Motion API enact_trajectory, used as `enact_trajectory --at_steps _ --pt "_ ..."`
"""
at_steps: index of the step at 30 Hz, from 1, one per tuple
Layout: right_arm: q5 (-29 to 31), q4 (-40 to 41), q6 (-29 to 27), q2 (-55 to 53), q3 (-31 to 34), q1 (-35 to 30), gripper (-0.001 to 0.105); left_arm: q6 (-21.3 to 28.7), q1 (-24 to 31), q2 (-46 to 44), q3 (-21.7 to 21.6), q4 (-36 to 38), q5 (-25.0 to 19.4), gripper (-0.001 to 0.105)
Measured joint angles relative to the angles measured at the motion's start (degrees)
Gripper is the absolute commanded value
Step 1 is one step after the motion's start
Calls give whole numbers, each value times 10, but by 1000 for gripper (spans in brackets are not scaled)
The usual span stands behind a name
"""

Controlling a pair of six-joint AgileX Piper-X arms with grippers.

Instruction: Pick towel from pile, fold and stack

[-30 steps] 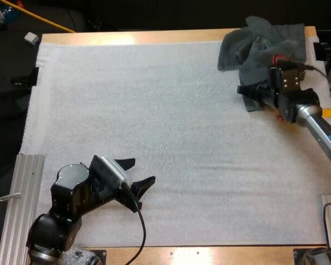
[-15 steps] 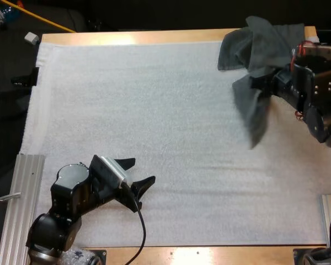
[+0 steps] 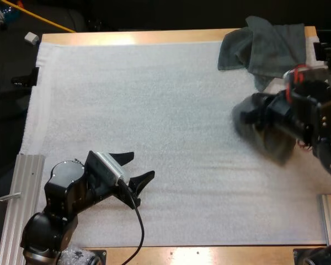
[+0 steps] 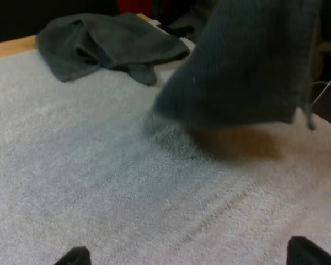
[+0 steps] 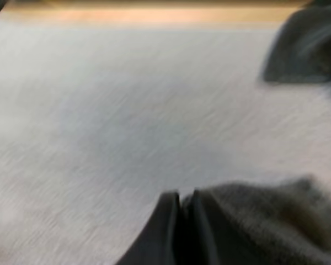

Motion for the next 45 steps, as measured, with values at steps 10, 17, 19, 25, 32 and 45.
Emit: enact_trajectory --at_steps 10,17,19,25,32,45 --pt "-8 66 26 -13 -1 142 0 -2 0 6 -11 45 0 68" --pt "-14 69 59 -26 -1 230 1 -3 0 6 -11 44 0 68" --pt "-14 69 66 -21 -1 241 0 -3 0 6 -11 44 0 68" --pt "-13 55 68 48 -1 247 0 -3 0 6 -11 41 0 68" --pt "-4 -1 57 175 -1 247 0 -5 0 6 -11 41 0 68" --pt "16 -182 77 288 -46 221 8 -5 0 6 -11 45 0 68"
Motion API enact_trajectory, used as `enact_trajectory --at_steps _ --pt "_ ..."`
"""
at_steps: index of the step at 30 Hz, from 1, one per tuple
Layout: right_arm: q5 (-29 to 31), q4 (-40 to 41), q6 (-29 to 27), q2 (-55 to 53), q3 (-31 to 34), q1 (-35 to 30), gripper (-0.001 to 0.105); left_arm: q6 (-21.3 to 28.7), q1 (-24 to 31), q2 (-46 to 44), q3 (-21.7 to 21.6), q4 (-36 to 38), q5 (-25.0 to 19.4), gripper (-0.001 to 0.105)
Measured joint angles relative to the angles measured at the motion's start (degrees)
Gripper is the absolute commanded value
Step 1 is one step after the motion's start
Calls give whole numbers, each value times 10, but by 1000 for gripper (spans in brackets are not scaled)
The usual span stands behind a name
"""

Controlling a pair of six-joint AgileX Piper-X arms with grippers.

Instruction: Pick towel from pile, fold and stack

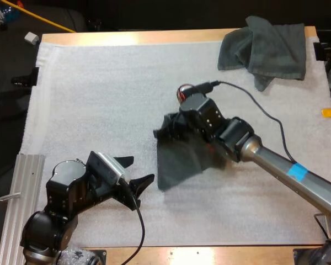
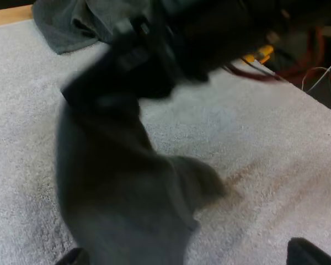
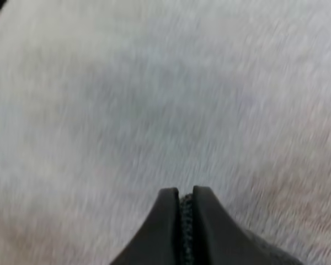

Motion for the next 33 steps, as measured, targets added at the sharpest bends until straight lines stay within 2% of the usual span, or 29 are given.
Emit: enact_trajectory --at_steps 2,6,8,9,10,11,12,13,18,24,28,33 --pt "8 -10 2 6 -11 -9 23 0 0 0 0 0 0 68" --pt "33 -12 5 9 -27 -25 71 0 0 0 0 0 0 68" --pt "45 -5 6 9 -34 -32 81 0 0 0 0 0 0 68" --pt "49 2 6 8 -36 -35 81 0 0 0 0 0 0 68" --pt "54 11 5 5 -36 -37 64 0 0 0 0 0 0 68" --pt "54 13 5 5 -36 -38 57 0 0 0 0 0 0 68" --pt "72 52 1 -5 -36 -41 61 0 0 0 0 0 0 68" --pt "72 54 1 -6 -36 -41 62 0 0 0 0 0 0 68" --pt "65 84 -10 -10 -36 -41 56 0 0 0 0 2 0 68" --pt "61 190 -26 -21 -36 -41 54 0 0 0 0 12 0 68" --pt "60 255 -34 -23 -34 -41 54 1 0 0 -1 48 -17 68" --pt "56 273 -38 -28 -6 -41 54 3 0 0 -3 108 -42 68"
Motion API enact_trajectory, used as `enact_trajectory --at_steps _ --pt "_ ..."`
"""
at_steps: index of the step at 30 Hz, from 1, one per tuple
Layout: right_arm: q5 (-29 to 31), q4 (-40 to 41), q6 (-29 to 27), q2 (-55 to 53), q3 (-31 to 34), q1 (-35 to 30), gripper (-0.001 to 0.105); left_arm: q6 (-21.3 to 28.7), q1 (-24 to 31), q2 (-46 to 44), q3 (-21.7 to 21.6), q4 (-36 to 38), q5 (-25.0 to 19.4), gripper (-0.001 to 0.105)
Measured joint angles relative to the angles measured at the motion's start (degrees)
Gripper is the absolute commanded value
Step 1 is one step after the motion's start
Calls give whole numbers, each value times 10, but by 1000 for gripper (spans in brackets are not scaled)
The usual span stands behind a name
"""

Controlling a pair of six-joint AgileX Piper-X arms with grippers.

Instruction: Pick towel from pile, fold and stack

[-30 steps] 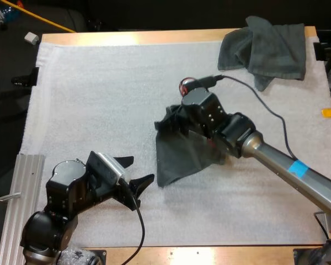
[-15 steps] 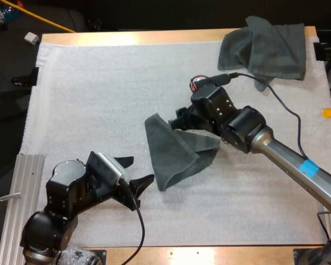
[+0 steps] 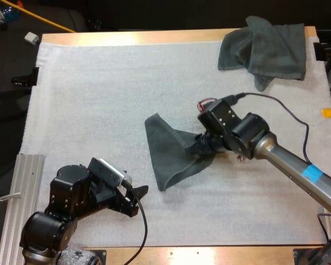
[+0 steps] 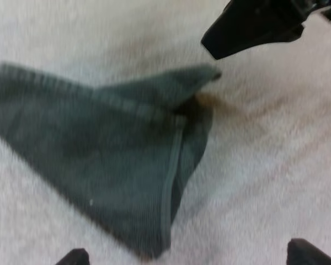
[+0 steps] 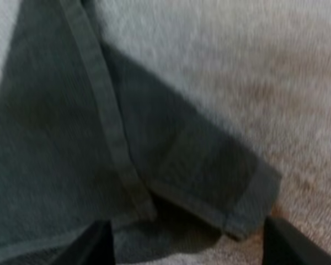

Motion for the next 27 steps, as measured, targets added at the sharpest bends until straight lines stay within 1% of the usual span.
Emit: enact_trajectory --at_steps 2,3,4,8,11,18,23,27 --pt "-5 -10 0 -4 30 0 54 1 0 0 0 22 -4 68" --pt "-5 -11 0 -4 32 0 54 1 0 0 0 23 -5 68" --pt "-12 -23 4 -5 70 0 54 1 0 0 0 38 -6 68" --pt "-12 -27 5 -8 67 -3 54 1 0 0 0 39 -6 68" --pt "-14 -42 13 -8 90 -12 54 1 0 0 0 41 -6 68" --pt "-68 -104 21 -8 160 -58 54 1 0 0 0 46 -6 68" --pt "-98 -142 23 -5 183 -76 54 1 0 0 0 46 -6 68" --pt "-107 -164 30 7 189 -79 53 1 0 0 0 46 -6 68"
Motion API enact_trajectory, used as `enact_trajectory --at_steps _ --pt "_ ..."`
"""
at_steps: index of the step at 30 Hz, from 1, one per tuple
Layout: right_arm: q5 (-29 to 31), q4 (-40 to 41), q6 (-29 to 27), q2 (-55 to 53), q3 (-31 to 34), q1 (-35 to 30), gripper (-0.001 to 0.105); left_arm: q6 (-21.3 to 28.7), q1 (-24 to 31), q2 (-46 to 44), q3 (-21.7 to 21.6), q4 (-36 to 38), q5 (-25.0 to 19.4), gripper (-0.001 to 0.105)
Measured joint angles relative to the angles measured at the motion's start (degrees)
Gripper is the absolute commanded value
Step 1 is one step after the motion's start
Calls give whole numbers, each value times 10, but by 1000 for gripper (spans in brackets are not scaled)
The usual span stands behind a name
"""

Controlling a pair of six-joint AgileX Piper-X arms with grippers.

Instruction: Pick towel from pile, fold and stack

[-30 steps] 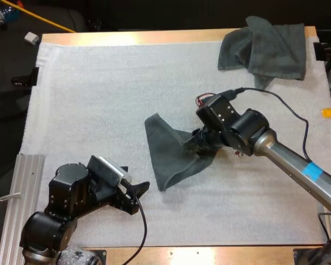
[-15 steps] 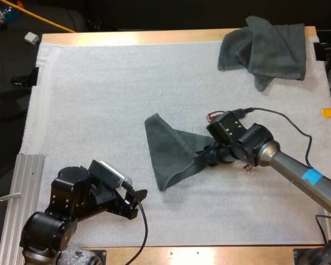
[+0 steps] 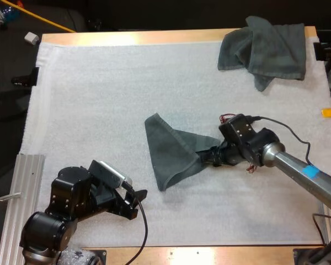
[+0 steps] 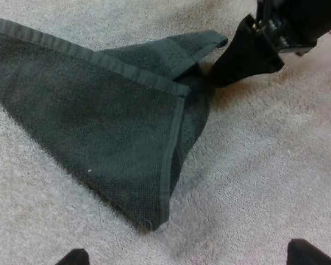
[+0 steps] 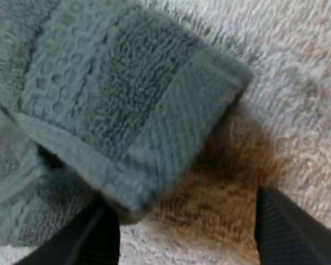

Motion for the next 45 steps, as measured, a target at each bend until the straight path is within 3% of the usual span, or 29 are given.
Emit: enact_trajectory --at_steps 8,14,19,22,31,45 --pt "-19 -64 56 26 0 -1 49 -1 0 0 0 2 1 68" --pt "-32 -90 90 47 0 -1 25 -1 0 0 0 6 4 68" --pt "-34 -96 101 50 0 -1 15 -1 0 0 0 14 8 68" --pt "-38 -98 104 53 0 -1 1 -1 0 0 0 17 8 68" --pt "-41 -99 105 44 0 -1 0 -1 0 0 0 17 8 68" --pt "184 -9 28 -64 -44 -2 0 -1 0 0 0 18 11 69"
